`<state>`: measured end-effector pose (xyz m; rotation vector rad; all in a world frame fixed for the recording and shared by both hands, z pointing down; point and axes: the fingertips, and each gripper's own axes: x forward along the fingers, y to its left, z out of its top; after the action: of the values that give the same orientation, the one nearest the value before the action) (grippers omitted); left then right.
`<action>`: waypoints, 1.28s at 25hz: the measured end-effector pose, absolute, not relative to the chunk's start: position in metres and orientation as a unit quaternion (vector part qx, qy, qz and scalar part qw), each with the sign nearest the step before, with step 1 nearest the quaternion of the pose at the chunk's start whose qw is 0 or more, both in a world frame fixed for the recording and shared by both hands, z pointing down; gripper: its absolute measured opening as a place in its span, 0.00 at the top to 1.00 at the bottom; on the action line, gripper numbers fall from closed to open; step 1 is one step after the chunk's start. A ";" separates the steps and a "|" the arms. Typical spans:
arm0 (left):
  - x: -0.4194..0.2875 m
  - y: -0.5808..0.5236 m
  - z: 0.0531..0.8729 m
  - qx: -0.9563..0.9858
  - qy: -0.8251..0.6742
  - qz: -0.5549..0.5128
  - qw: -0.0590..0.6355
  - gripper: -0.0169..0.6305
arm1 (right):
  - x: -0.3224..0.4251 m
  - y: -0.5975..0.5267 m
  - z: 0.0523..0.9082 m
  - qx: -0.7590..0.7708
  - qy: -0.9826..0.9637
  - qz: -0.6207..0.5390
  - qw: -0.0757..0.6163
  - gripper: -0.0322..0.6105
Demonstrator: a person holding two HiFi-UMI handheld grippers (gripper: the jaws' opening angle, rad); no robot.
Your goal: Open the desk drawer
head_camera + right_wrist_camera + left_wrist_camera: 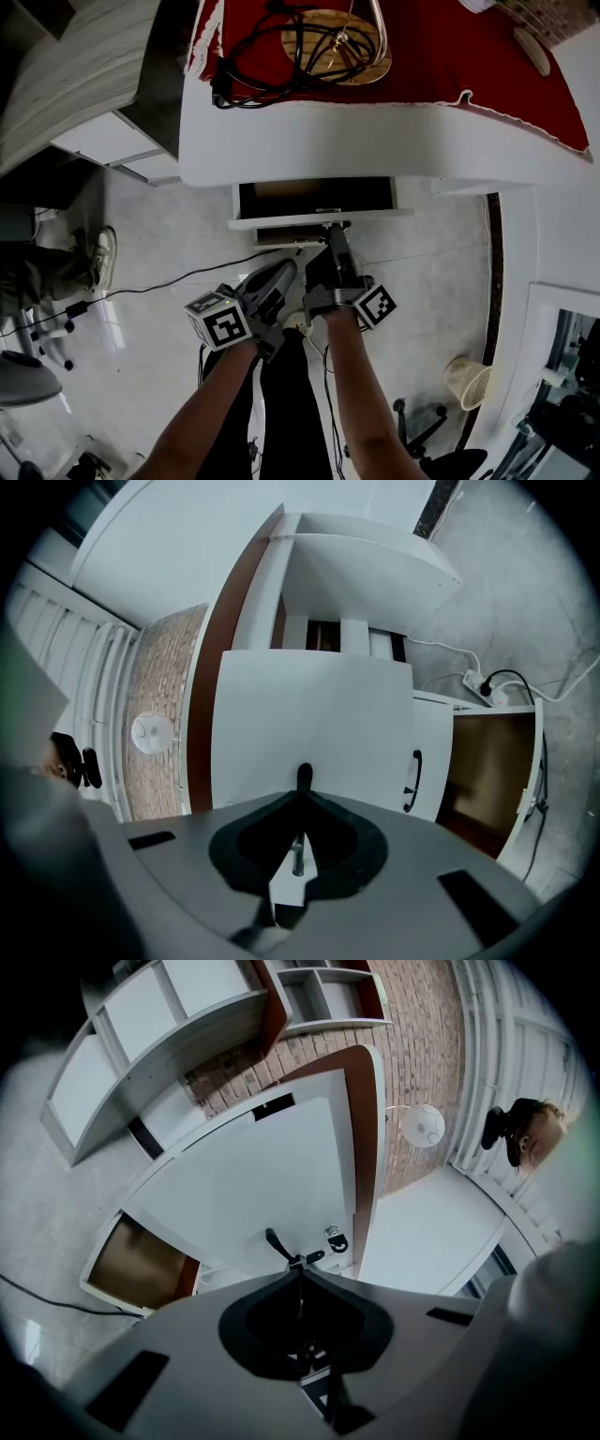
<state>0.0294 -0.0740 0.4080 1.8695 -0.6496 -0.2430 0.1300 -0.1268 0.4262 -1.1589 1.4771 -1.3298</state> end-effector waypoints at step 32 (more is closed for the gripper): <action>0.041 -0.022 0.441 0.805 -0.209 -0.022 0.554 0.96 | 0.131 -0.059 0.504 -0.523 0.519 -0.543 0.403 0.90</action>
<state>0.0409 -0.0222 0.4405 1.9029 -0.4943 -0.0524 0.1305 -0.0586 0.5043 -1.3211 1.3116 -1.3720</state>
